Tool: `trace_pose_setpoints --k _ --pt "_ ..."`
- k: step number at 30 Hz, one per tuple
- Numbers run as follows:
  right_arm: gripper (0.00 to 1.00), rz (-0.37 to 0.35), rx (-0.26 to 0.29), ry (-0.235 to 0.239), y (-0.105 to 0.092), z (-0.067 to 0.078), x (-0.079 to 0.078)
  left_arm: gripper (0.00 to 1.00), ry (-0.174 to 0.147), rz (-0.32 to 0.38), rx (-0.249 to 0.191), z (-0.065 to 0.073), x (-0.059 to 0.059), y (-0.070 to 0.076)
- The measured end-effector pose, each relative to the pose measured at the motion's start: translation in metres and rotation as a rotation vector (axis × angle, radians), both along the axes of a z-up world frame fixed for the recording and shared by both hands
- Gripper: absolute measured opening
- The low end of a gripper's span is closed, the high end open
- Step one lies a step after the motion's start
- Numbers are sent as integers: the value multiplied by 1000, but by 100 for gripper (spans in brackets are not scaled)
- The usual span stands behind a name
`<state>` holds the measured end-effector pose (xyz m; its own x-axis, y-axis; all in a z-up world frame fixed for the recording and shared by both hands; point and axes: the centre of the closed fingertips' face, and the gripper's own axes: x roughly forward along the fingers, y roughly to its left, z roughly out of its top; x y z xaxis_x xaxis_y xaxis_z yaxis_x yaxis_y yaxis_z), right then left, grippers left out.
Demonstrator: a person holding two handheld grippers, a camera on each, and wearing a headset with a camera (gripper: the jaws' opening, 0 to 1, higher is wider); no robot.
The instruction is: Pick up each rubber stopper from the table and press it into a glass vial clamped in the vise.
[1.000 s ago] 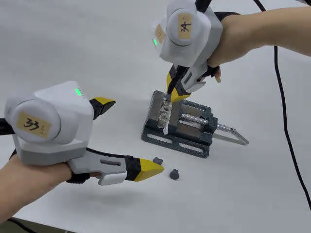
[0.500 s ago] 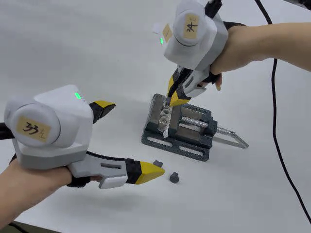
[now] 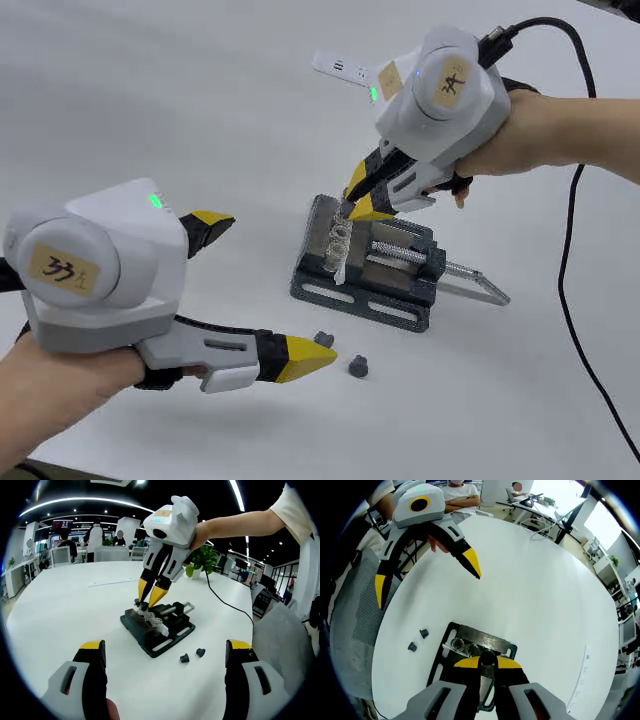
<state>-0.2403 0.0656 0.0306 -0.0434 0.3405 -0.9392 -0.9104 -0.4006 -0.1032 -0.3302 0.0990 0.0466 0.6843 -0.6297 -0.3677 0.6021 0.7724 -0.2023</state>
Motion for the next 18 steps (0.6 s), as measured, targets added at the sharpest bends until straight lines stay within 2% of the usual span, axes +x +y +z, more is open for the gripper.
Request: trace_pose_setpoints --k 6,13,18 --pt "3 -4 -3 -12 1 -1 0 99 0 -4 -1 1 0 -3" --pt "3 20 -100 -6 3 -1 -1 99 2 -10 -1 0 -1 -4" --pt "3 20 -130 14 1 0 -3 99 1 -9 -6 1 0 -4"
